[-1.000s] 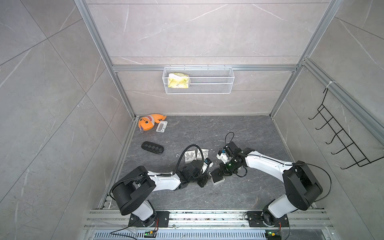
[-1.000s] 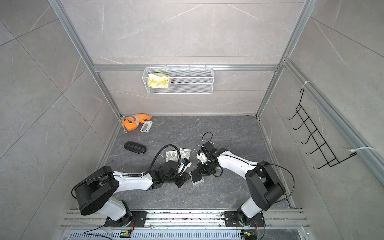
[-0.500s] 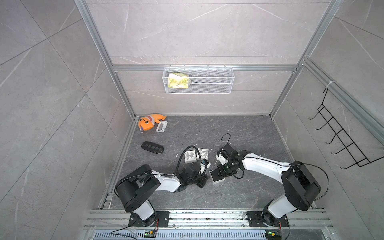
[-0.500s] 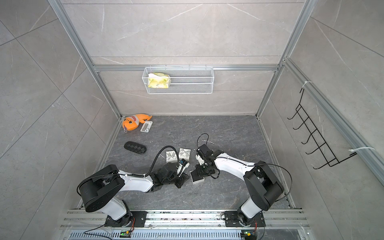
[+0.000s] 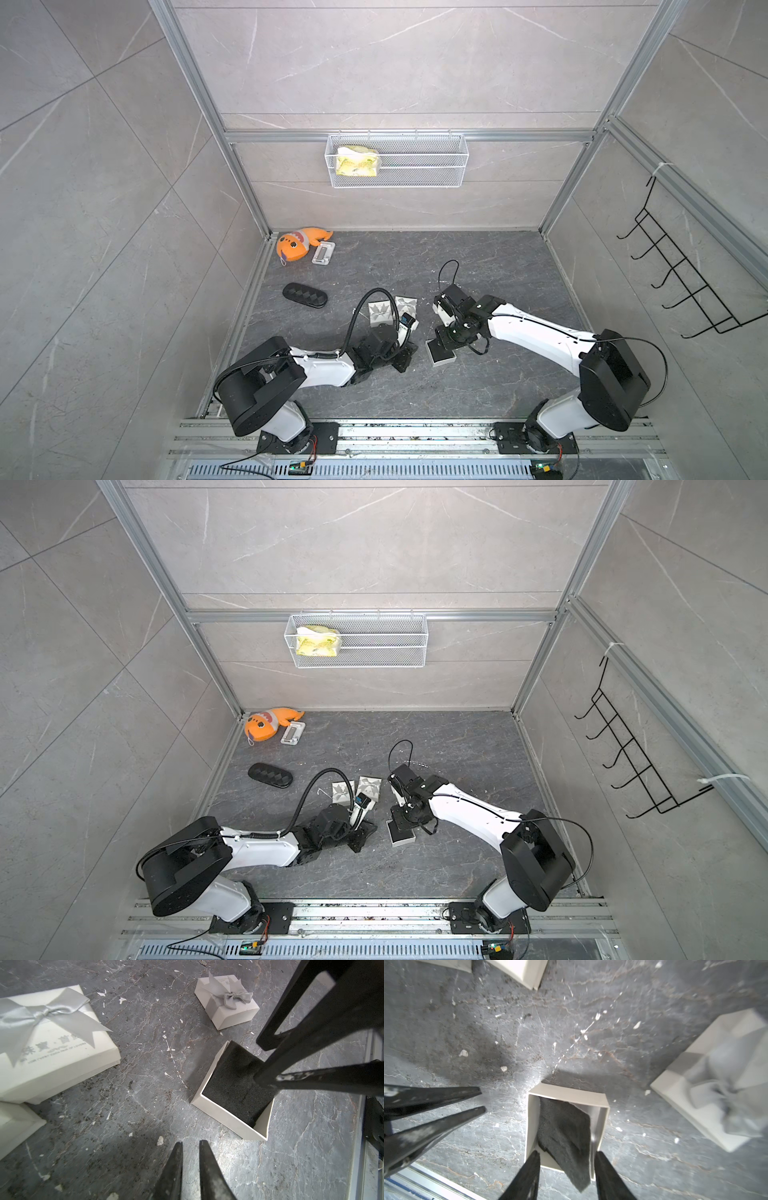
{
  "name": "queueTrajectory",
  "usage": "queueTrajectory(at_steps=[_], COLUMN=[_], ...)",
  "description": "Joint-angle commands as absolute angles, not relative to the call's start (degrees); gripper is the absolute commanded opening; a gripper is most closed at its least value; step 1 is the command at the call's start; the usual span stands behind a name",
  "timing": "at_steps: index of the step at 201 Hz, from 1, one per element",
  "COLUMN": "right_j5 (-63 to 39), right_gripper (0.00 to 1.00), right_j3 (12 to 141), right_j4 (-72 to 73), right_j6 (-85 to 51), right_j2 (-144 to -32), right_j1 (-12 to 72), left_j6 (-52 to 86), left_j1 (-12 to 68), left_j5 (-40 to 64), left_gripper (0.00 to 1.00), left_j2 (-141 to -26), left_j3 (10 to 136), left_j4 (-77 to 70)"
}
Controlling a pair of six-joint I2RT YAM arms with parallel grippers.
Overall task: Take the necklace out of the lift-off lid jewelry box
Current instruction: Place the inner lining in the jewelry box.
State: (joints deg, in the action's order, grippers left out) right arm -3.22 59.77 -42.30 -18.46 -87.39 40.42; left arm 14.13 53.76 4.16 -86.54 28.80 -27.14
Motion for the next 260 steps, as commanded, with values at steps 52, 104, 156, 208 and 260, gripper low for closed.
queueTrajectory(at_steps=[52,104,156,208,260], right_j5=[-5.69,0.13,0.26,1.73,8.76], right_gripper=[0.17,0.15,0.14,0.21,0.53], right_j3=[58.44,56.87,56.20,58.30,63.26], right_j4=[-39.24,-37.55,-34.98,-38.61,-44.09], right_j6=[-18.49,-18.74,-18.26,-16.84,-15.93], right_j2=[-88.31,-93.68,-98.04,-93.39,-90.83], right_j1=[41.22,41.41,41.53,41.51,41.06], left_j6=[12.80,10.52,10.30,10.11,9.63], left_j1=[53.95,53.27,50.53,47.31,46.32], left_j5=[-0.28,-3.09,-3.15,-1.43,1.07], left_gripper=[0.24,0.29,0.37,0.39,0.48], left_j2=[-80.55,-75.38,-70.80,-69.16,-69.50], left_j3=[28.47,29.57,29.88,29.93,30.04], left_j4=[-25.97,-22.61,-22.15,-22.04,-21.97])
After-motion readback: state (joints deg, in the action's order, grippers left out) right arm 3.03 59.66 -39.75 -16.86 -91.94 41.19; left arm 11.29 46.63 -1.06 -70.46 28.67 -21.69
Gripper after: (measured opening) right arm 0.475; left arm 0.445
